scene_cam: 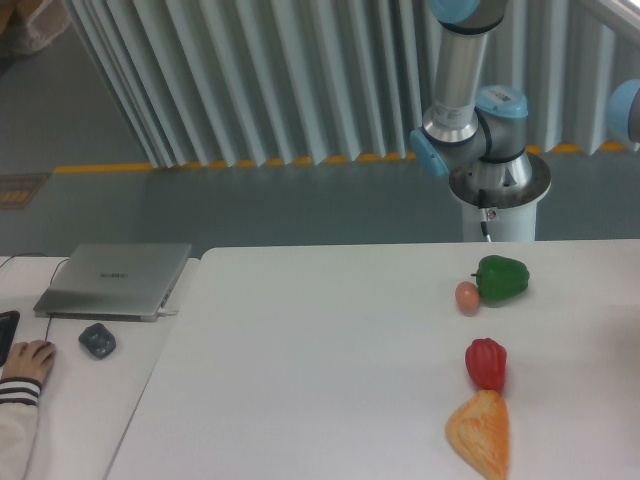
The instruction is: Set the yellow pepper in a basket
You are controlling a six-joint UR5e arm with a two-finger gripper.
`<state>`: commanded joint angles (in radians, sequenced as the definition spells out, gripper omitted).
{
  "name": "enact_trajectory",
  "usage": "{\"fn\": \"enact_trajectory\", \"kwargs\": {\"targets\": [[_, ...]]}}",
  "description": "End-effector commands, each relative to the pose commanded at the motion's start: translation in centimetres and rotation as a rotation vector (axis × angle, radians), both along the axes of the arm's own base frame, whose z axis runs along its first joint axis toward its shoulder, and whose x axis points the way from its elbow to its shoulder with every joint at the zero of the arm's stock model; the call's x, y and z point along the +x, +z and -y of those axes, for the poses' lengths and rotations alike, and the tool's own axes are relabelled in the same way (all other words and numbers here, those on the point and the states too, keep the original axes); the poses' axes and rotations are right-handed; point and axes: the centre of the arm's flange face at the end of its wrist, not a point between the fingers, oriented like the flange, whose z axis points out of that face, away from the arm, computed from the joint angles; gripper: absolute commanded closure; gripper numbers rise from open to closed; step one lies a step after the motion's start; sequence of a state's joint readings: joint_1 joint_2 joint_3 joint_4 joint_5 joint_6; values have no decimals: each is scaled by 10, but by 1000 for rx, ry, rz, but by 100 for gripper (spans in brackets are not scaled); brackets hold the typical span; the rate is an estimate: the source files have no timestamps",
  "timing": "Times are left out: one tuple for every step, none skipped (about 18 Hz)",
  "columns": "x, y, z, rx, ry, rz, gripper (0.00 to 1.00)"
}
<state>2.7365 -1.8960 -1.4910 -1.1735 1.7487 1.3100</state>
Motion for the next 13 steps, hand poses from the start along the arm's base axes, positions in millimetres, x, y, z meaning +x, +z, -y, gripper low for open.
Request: {"fn": "enact_trajectory", "kwargs": {"targets": [[0,-4,4,-2,4,8,56],[0,-5,6,-3,8,11,50],[0,-7,6,-5,9,15,45],[0,-9,6,-6,11,15,36],[0,-9,6,-7,9,16,26],[0,-9,6,-6,12,15,18],[0,-10,6,-6,17,16,13],[1,-10,6,-7,14,18,6],[1,-11,6,-7,14,19,0],[2,-11,6,-6,12,20,0],[2,-11,6,-7,9,20,0],[2,-10,6,-5,7,20,0],[2,-8,6,-3,7,15,0]]}}
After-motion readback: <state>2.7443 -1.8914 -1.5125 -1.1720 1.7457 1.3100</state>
